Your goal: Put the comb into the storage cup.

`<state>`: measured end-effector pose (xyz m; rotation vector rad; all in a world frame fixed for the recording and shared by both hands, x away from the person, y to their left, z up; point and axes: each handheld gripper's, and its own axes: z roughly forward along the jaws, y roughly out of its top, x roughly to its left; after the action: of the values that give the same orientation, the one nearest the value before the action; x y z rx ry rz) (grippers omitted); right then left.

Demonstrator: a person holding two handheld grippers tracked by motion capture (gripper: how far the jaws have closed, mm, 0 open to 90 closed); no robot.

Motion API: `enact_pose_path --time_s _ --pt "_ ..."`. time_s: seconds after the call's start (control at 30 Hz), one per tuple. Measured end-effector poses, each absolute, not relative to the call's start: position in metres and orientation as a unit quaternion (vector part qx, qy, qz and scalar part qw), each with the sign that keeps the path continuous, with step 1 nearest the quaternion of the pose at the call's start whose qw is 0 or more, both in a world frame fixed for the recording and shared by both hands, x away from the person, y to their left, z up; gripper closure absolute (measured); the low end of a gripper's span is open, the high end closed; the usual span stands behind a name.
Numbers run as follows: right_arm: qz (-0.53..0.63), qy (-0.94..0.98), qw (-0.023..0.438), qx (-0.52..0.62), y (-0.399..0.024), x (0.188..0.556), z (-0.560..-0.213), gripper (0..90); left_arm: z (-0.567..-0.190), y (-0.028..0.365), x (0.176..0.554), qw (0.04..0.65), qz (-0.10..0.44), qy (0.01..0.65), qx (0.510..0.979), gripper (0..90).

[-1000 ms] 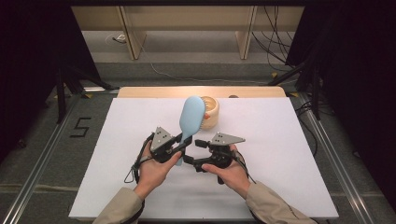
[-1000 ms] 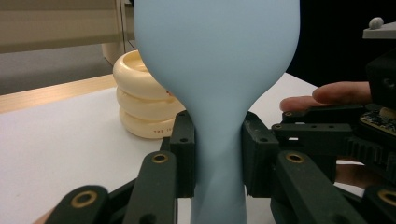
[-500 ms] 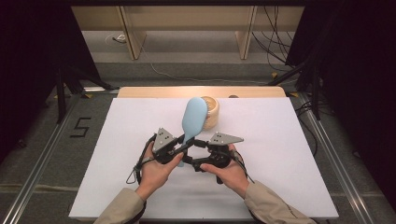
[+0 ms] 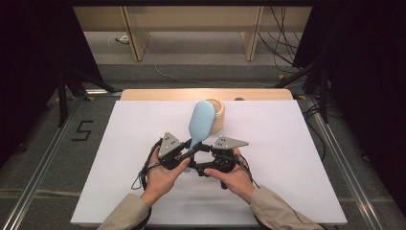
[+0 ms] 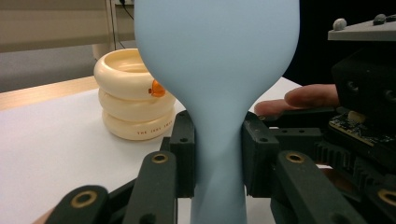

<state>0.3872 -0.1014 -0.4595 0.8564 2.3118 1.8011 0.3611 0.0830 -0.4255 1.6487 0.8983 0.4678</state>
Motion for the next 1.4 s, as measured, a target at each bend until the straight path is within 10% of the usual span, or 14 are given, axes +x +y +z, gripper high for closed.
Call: enact_pose_path --time_s 0.63,1.4 --pt "0.581 0.765 0.047 0.275 -0.0967 0.3870 -0.4629 29.9 -0.4277 0.0801 0.3611 0.566 0.195 0.380 0.705 69.4" --pt "0.570 0.773 0.006 0.280 -0.0978 0.3866 -0.4623 64.4 -0.4297 0.0777 0.3608 0.559 0.205 0.379 0.709 69.4"
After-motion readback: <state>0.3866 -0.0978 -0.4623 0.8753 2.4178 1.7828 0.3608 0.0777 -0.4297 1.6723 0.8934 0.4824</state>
